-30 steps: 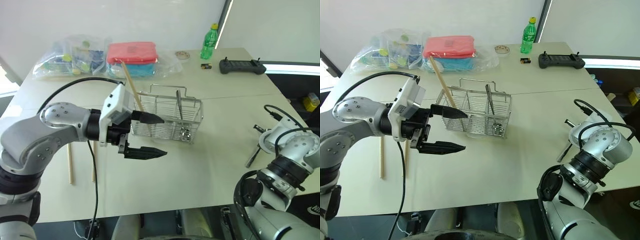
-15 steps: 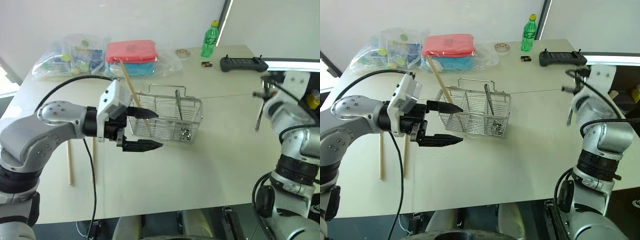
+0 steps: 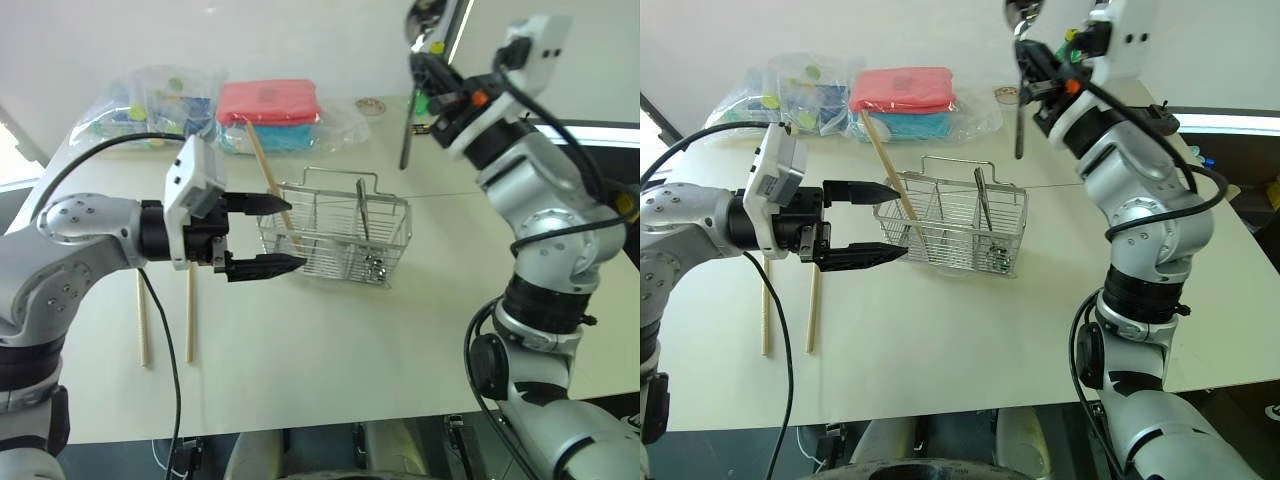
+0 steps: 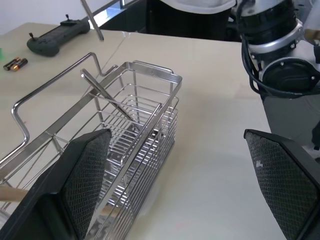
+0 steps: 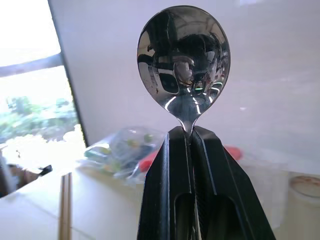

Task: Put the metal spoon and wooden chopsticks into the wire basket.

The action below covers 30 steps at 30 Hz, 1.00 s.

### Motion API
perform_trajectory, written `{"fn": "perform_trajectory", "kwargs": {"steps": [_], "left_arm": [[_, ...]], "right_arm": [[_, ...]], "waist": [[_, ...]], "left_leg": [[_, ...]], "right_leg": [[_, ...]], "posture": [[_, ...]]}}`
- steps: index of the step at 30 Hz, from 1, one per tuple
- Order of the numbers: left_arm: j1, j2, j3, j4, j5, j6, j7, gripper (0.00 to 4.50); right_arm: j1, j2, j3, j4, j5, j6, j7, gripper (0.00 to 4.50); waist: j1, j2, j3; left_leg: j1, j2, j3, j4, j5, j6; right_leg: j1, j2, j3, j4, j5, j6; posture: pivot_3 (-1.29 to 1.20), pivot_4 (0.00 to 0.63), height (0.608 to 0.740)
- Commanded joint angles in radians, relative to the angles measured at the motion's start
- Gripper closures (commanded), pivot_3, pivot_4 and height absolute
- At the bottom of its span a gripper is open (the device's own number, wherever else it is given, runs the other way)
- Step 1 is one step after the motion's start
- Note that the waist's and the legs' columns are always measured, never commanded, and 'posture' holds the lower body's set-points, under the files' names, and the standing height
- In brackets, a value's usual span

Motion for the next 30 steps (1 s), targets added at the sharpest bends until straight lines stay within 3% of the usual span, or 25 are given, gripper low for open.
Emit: {"fn": "perform_trajectory", "kwargs": {"steps": [1,5,13,16,20,26,30], "left_arm": [[-0.014,0.014,0.034,-0.011,0.001,-0.011,0.005,0.00],[-0.014,0.022,0.031,-0.010,0.015,-0.016,0.005,0.00],[-0.050,0.007,0.010,0.017,0.045,-0.027,0.006,0.00],[-0.067,0.003,0.003,0.028,0.053,-0.029,0.001,0.00],[-0.081,-0.004,0.000,0.043,0.066,-0.036,-0.001,0.00],[-0.075,-0.016,0.018,0.046,0.082,-0.043,0.023,0.00],[-0.085,-0.045,0.067,0.043,0.074,-0.026,0.115,0.00]], "right_arm": [[0.054,-0.010,0.039,-0.044,0.010,-0.042,0.059,4.44],[0.137,-0.046,0.052,-0.087,0.064,-0.037,0.155,4.44],[0.208,-0.072,0.067,-0.065,0.046,-0.074,0.186,4.44],[0.212,-0.060,0.065,-0.048,0.038,-0.069,0.151,3.49],[0.210,-0.061,0.073,-0.036,-0.002,-0.098,0.125,1.55],[0.170,-0.094,0.036,-0.026,0.021,-0.090,0.129,1.55],[0.078,-0.199,0.012,-0.005,0.034,-0.082,0.204,1.55]], "waist": [[0.000,0.000,0.000],[0.000,0.000,0.000],[-0.002,-0.001,0.000],[-0.002,-0.001,0.000],[-0.001,-0.001,0.000],[-0.001,-0.001,0.000],[-0.001,-0.001,0.001]], "left_leg": [[0.000,0.000,0.000,0.000,0.000,0.000],[0.000,0.000,0.000,0.000,0.000,0.000],[0.001,0.000,0.000,0.001,0.000,0.000],[0.001,0.000,0.000,0.001,0.000,0.000],[0.001,0.000,0.000,0.001,0.000,0.000],[0.000,0.000,0.000,0.001,0.000,0.000],[0.000,0.000,0.000,0.001,0.000,0.000]], "right_leg": [[0.000,0.000,0.000,0.000,0.000,0.000],[0.000,0.000,0.000,0.000,0.000,0.000],[0.000,0.000,0.000,0.001,0.000,0.000],[0.000,0.000,0.000,0.001,0.000,0.000],[0.000,0.000,0.000,0.001,0.000,0.000],[0.000,0.000,0.000,0.001,0.000,0.000],[0.000,0.000,0.000,0.001,0.000,0.000]], "posture": [[0.00,0.150,0.699],[0.00,0.150,0.699],[0.00,0.150,0.699],[0.00,0.150,0.699],[0.00,0.150,0.699],[0.00,0.150,0.699],[0.00,0.150,0.699]]}}
